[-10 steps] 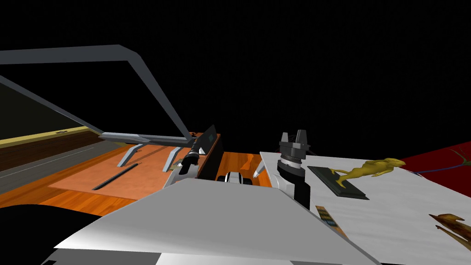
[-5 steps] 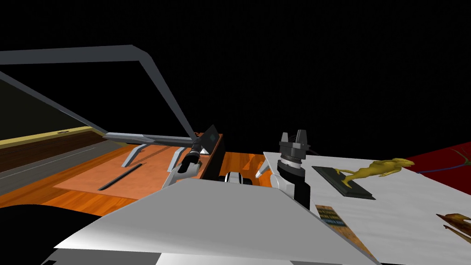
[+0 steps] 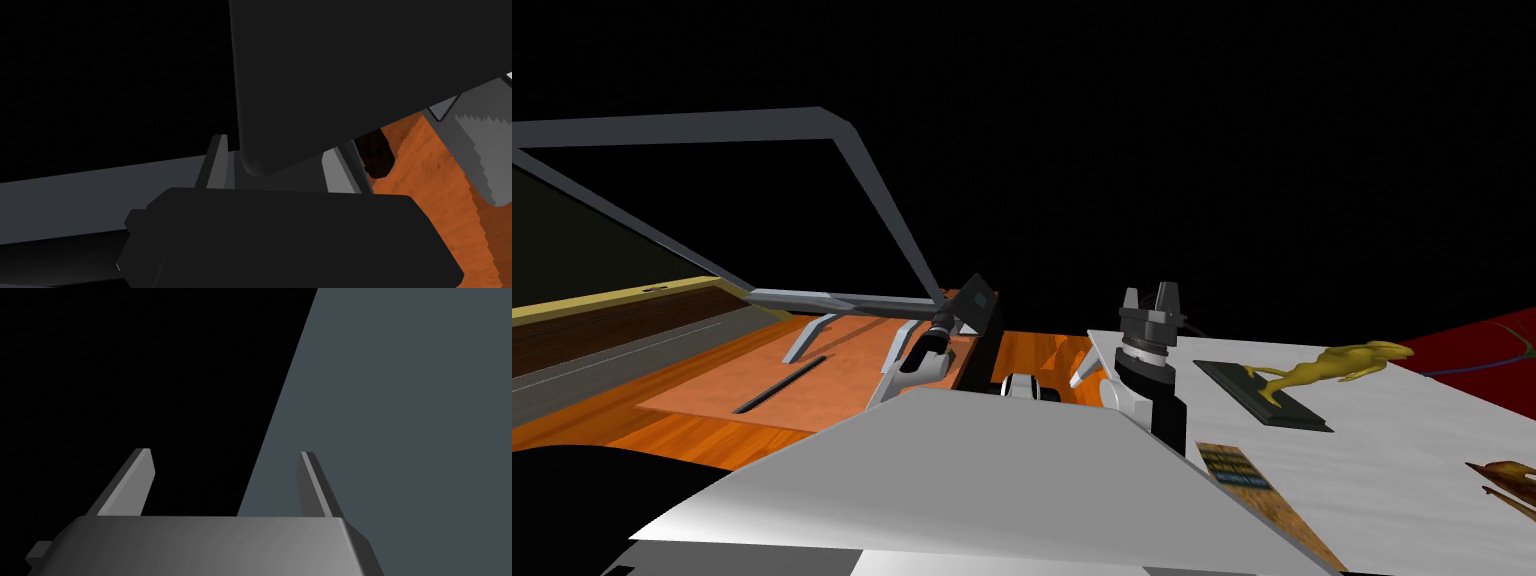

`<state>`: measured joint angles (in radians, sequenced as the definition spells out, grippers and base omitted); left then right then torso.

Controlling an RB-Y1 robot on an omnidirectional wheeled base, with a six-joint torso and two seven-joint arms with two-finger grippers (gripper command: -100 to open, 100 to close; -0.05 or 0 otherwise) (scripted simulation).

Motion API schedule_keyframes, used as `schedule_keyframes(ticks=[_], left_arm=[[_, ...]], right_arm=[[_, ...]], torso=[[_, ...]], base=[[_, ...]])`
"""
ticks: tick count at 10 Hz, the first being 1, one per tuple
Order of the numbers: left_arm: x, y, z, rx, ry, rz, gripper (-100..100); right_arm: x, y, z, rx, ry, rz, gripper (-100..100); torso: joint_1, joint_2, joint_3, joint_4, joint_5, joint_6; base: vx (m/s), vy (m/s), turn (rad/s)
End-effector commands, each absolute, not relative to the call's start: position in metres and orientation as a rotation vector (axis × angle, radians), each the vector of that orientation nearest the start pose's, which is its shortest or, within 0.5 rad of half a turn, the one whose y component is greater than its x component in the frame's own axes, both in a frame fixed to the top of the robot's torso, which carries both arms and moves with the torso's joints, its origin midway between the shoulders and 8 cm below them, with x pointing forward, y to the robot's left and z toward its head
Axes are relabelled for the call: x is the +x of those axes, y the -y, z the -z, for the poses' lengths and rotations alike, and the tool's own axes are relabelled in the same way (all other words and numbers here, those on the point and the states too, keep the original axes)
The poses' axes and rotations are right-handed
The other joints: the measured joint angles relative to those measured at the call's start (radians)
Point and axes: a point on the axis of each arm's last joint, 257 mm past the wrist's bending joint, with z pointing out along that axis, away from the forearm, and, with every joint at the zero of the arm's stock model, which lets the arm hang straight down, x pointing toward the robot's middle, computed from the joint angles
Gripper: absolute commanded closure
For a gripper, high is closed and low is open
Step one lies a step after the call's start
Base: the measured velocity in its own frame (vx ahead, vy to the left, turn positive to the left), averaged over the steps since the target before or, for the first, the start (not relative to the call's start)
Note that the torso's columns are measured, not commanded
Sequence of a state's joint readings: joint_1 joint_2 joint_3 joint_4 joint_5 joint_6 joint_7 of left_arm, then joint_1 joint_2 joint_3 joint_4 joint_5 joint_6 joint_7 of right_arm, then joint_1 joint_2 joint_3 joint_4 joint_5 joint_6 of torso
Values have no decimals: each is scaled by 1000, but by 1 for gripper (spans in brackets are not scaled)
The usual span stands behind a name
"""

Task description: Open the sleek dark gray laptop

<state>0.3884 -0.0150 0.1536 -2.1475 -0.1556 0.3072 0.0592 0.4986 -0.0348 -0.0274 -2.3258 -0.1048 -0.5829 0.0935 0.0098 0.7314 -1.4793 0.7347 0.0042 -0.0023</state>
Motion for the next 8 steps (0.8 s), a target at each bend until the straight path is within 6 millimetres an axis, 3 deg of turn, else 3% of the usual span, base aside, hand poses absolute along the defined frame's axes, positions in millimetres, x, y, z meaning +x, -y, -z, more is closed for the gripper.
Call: schedule_keyframes(ticks=[1, 8], left_arm=[[421, -367, 200, -1395, -1091, 861, 100], [421, -367, 200, -1395, -1091, 861, 100]], right_arm=[[316, 292, -60, 558, -505, -1282, 0], [316, 292, -60, 558, -505, -1282, 0]], torso=[[-3, 1, 0, 0, -1, 1], [-9, 7, 4, 4, -4, 1]], base=[[0, 0, 0], [0, 0, 0]])
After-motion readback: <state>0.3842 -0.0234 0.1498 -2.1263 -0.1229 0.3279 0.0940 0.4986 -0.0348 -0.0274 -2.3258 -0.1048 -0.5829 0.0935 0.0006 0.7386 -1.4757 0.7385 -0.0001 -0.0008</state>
